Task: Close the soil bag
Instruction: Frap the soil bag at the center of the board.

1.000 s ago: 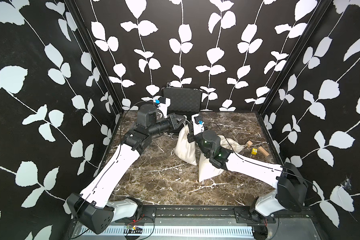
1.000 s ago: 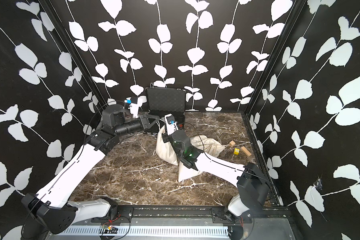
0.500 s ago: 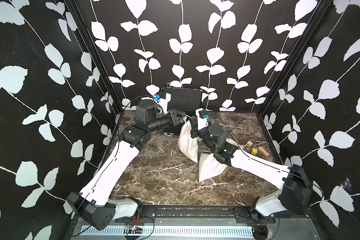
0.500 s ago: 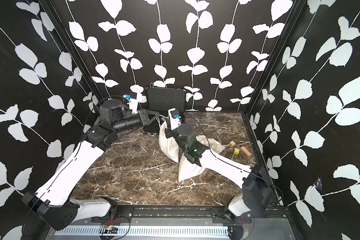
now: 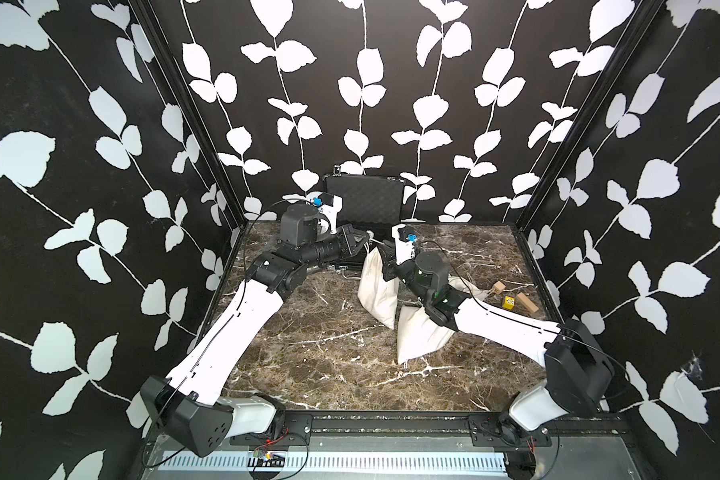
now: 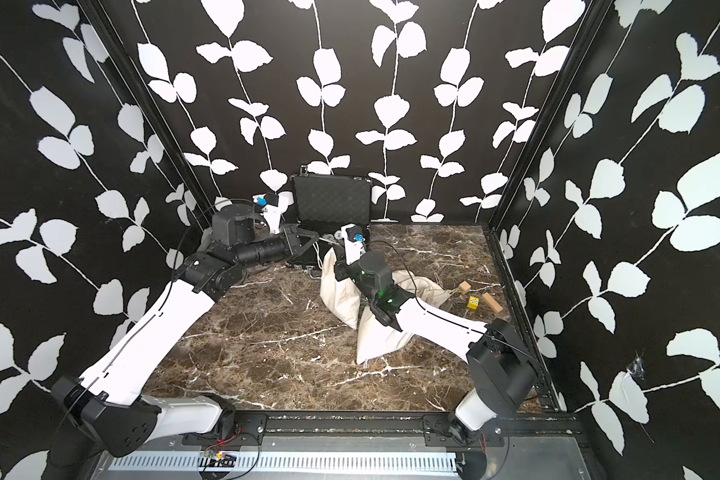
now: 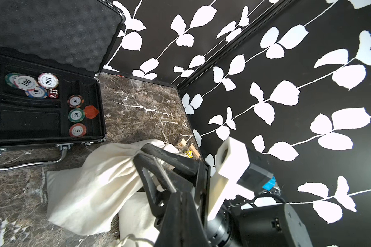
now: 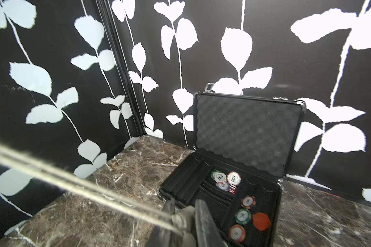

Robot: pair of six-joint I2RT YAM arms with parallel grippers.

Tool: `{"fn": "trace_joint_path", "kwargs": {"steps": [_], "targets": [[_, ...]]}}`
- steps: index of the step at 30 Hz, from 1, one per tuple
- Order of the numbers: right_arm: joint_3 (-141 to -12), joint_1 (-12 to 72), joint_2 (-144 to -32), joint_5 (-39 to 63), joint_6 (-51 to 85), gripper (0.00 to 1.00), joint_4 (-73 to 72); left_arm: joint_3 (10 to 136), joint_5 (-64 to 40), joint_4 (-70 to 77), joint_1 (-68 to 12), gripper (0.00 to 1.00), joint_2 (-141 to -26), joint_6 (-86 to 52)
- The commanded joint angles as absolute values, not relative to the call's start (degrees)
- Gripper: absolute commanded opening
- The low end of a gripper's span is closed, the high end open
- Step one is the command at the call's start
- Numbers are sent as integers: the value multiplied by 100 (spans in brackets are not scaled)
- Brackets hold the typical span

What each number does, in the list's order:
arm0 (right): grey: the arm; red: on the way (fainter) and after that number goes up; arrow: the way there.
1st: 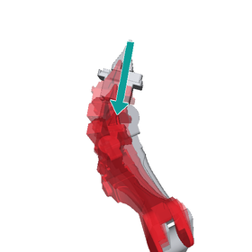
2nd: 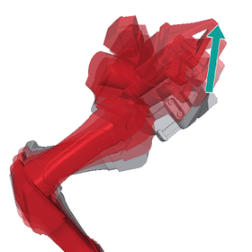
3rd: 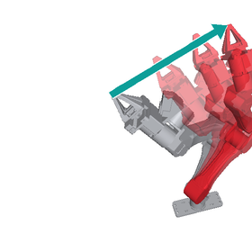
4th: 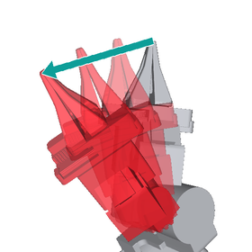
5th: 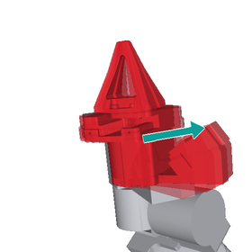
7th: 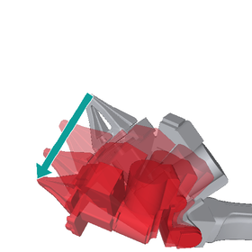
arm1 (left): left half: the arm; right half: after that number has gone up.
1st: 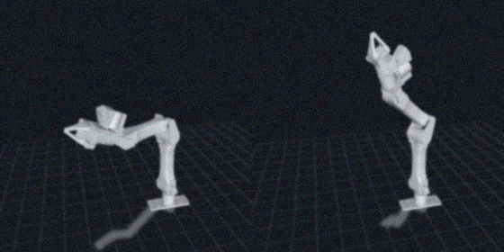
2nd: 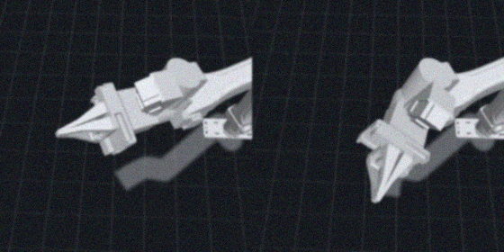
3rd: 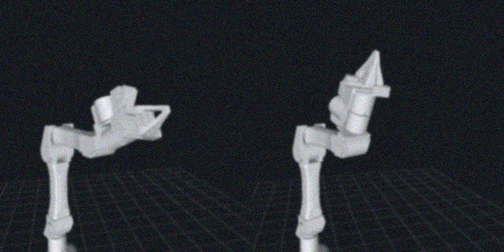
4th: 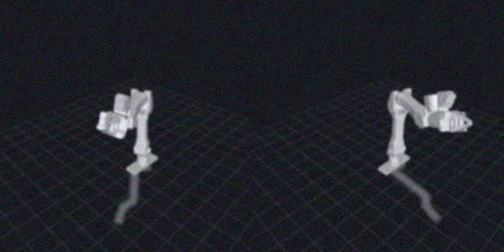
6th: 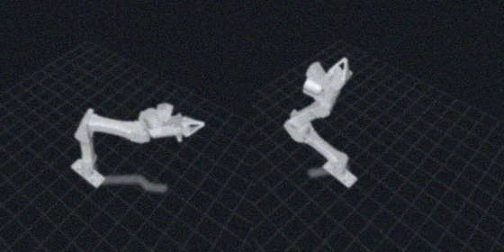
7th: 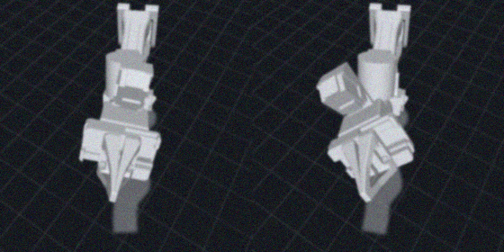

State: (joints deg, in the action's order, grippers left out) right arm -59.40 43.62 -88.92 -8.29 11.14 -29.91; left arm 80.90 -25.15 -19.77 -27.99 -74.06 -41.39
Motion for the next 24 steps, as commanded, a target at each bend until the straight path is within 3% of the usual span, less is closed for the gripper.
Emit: {"fn": "trace_joint_path", "kwargs": {"steps": [1, 8, 11, 19, 24], "targets": [[-5521, 3773, -9071, -1806, 905, 24, -756, 8022, -2767, -331, -2726, 0, -6524, -4187], [-5148, 3535, -8585, -1606, 749, 26, -870, 7483, -2645, -295, -2680, 0, -6604, -4167], [-5051, 3473, -8292, -1274, 591, 32, -964, 7056, -2576, -338, -2682, 0, -6704, -4101], [-5062, 3234, -7177, -516, -33, 63, -304, 5387, -1749, -7, -2685, 0, -7425, -3890], [-4485, 2652, -6362, -1316, -361, 90, -92, 4815, -586, -168, -2664, 0, -7776, -3561]]}}
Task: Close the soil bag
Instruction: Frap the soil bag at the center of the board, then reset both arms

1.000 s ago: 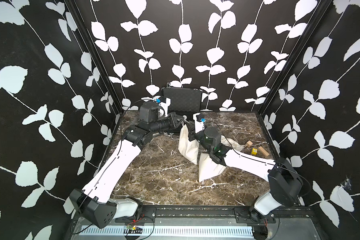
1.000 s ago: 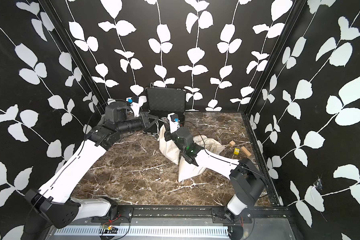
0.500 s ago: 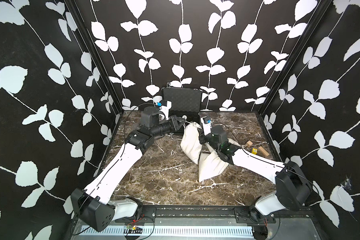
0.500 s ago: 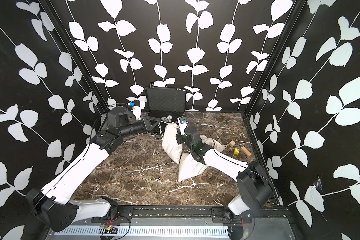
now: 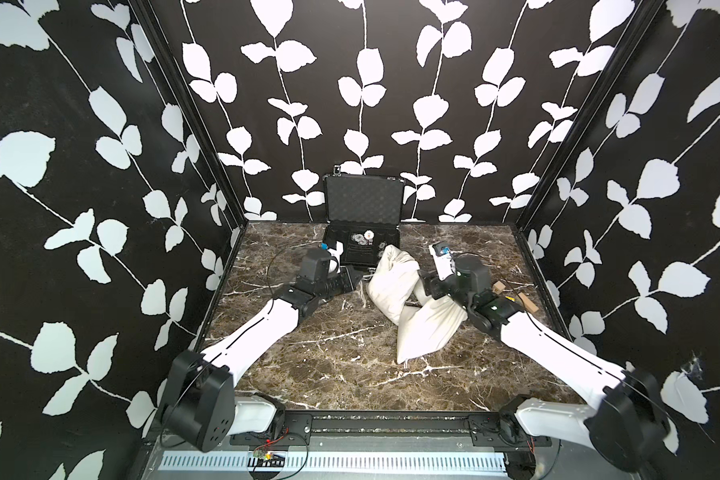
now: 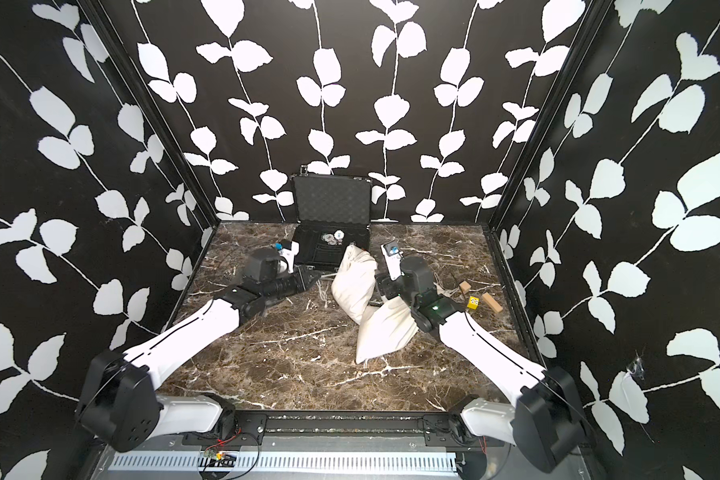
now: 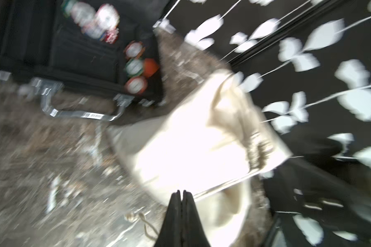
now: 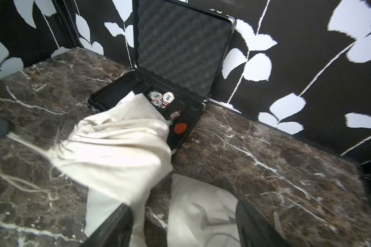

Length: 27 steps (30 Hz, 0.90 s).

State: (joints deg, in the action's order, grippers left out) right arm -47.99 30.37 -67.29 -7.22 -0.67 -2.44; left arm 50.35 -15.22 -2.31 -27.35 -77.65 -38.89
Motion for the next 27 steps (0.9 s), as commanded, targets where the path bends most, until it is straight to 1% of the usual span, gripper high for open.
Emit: {"fn": "trace_joint_path", "kwargs": {"steps": [1, 2, 4, 7, 11, 14, 15, 18, 19, 22, 24, 27], "targets": [[-4311, 2433, -6221, -1464, -360, 95, -164, 4742, -363, -198, -2646, 0, -7824, -3544], [-4117, 2201, -6098, -1580, -356, 99, -266, 4659, -178, -221, -2608, 0, -7857, -3543], [-3794, 1676, -5983, -1676, -245, 100, -416, 4453, 54, -224, -2495, 0, -7860, -3594], [-3377, 1039, -6049, -1817, 17, 100, -676, 4134, 464, -209, -2273, 20, -7720, -3679], [-2826, 502, -6346, -1938, 420, 100, -1472, 3897, 1138, -336, -1958, 47, -7228, -3476], [-2456, 292, -6617, -1882, 538, 100, -2216, 3880, 1961, -528, -1715, 69, -6800, -3112], [-2289, 254, -6747, -1883, 508, 100, -2559, 3864, 2414, -516, -1637, 78, -6643, -2881], [-1802, 214, -7115, -1649, 383, 100, -4005, 3769, 3539, -262, -1580, 95, -6506, -2139], [-1662, 198, -7249, -1552, 318, 100, -4467, 3694, 3857, -17, -1574, 98, -6523, -1784], [-1573, 183, -7478, -1230, 208, 100, -4987, 3356, 4394, 1139, -1573, 99, -6819, -684], [-1514, 163, -7877, -1105, 145, 100, -5561, 3114, 4452, 1959, -1574, 99, -7109, -67], [-1543, 124, -8901, -862, 143, 100, -6571, 2702, 4164, 3266, -1568, 99, -7529, 558]]}}
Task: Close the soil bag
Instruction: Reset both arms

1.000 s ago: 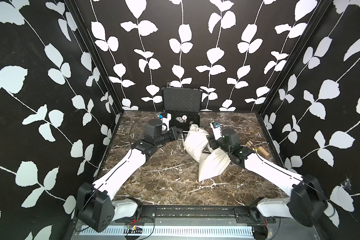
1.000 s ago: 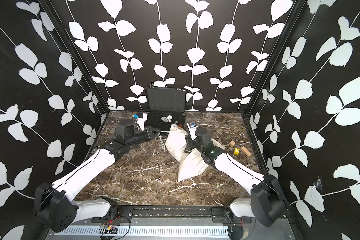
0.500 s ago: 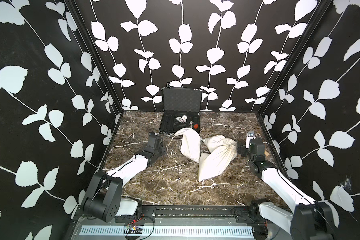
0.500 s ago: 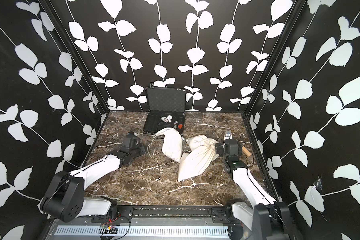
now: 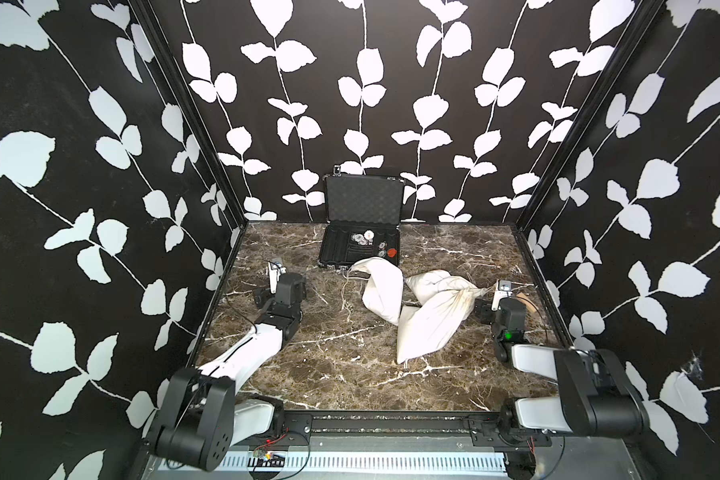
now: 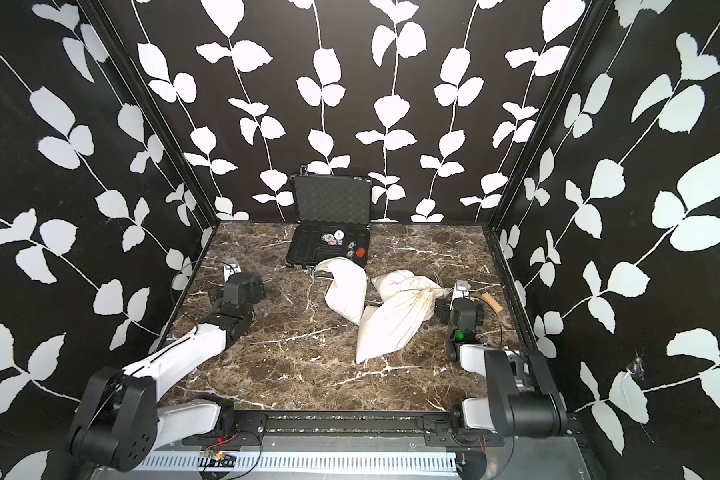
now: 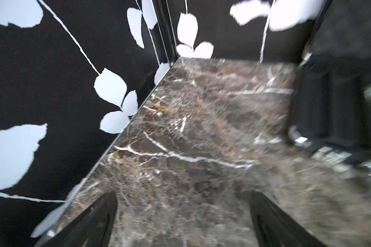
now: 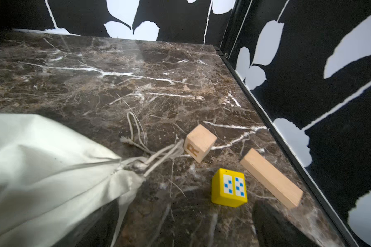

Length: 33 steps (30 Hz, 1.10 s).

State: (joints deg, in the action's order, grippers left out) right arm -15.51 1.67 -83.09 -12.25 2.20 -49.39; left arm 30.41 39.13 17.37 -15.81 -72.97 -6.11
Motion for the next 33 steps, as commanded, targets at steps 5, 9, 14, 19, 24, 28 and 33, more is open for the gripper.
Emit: {"fn": "trace_joint_path", "kwargs": {"steps": [5, 9, 14, 19, 24, 28, 33], "targets": [[-2080, 63, -8836, -479, 86, 100, -5377, 1927, 3325, 5619, -1573, 99, -8356, 1270], [-2264, 62, -8818, -449, 52, 100, -5043, 1740, 2945, 6443, -1556, 99, -8764, 1459], [-2274, 66, -8788, -452, 47, 100, -4930, 2367, 1720, 4850, -970, 99, -8586, 1041], [-2271, 70, -8763, -458, 44, 100, -4892, 2146, 1233, 5056, -765, 99, -8581, 939], [-2276, 70, -8764, -458, 43, 100, -4892, 1501, 901, 6820, -909, 99, -9082, 1268], [-2280, 78, -8771, -471, 38, 99, -4897, 2317, 247, 5174, -169, 99, -8964, 550], [-2273, 88, -8756, -489, 33, 99, -4913, 2310, 257, 5224, -229, 99, -8967, 641]]}}
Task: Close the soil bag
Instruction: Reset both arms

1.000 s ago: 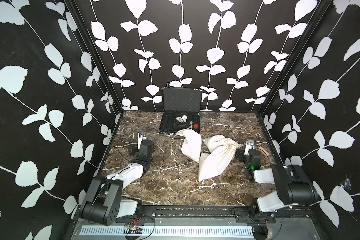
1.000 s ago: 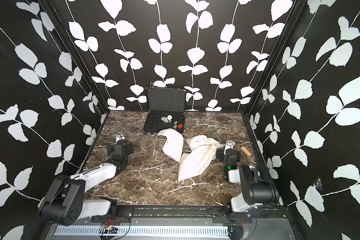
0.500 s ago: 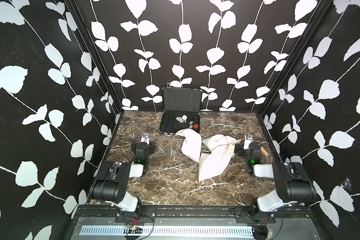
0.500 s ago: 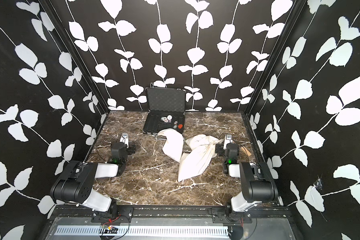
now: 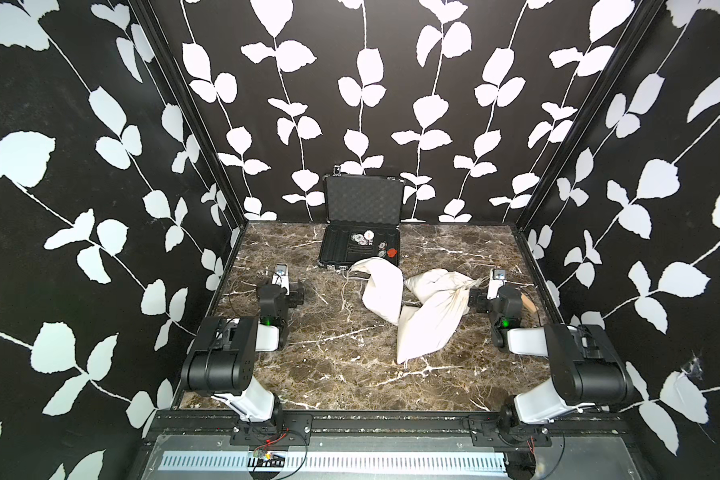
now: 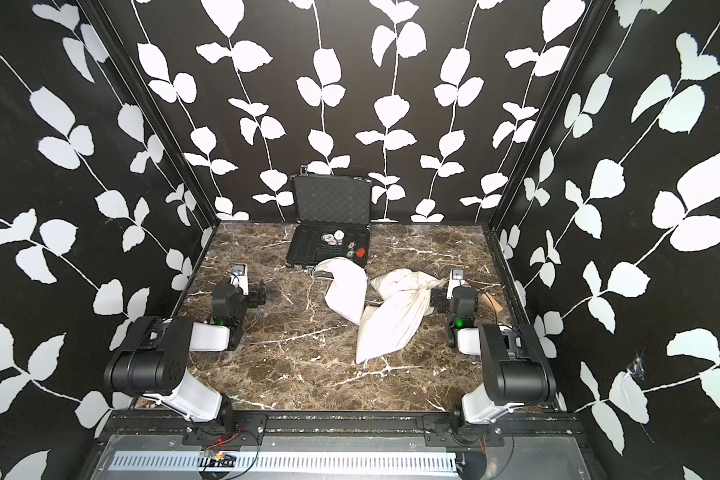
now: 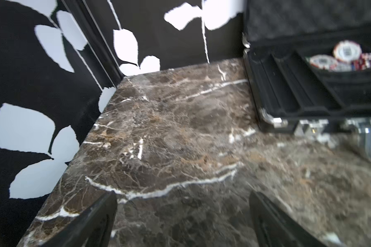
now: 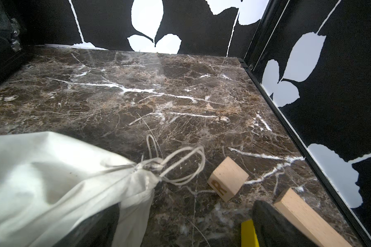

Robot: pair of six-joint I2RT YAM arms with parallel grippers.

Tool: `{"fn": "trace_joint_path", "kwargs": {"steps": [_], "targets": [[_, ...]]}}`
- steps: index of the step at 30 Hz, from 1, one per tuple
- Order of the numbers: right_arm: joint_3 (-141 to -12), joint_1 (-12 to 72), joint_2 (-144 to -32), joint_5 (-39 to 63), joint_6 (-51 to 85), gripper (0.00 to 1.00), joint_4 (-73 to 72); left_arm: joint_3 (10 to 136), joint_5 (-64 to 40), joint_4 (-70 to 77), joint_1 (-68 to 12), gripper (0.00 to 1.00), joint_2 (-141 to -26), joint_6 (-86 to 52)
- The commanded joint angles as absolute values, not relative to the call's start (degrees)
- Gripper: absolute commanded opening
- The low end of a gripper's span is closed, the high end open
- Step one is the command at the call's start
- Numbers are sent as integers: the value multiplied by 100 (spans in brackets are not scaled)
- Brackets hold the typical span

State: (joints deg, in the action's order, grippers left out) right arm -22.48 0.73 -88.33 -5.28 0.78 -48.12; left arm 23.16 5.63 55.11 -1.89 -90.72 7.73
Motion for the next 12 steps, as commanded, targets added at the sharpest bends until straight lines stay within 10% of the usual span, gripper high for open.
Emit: {"fn": "trace_joint_path", "kwargs": {"steps": [1, 12], "targets": [[-2264, 88, -8751, -483, 29, 99, -4909, 2322, 180, 5186, -226, 99, -8965, 659], [-2270, 88, -8756, -484, 33, 99, -4913, 2310, 25, 5173, -235, 99, -8951, 730]]}}
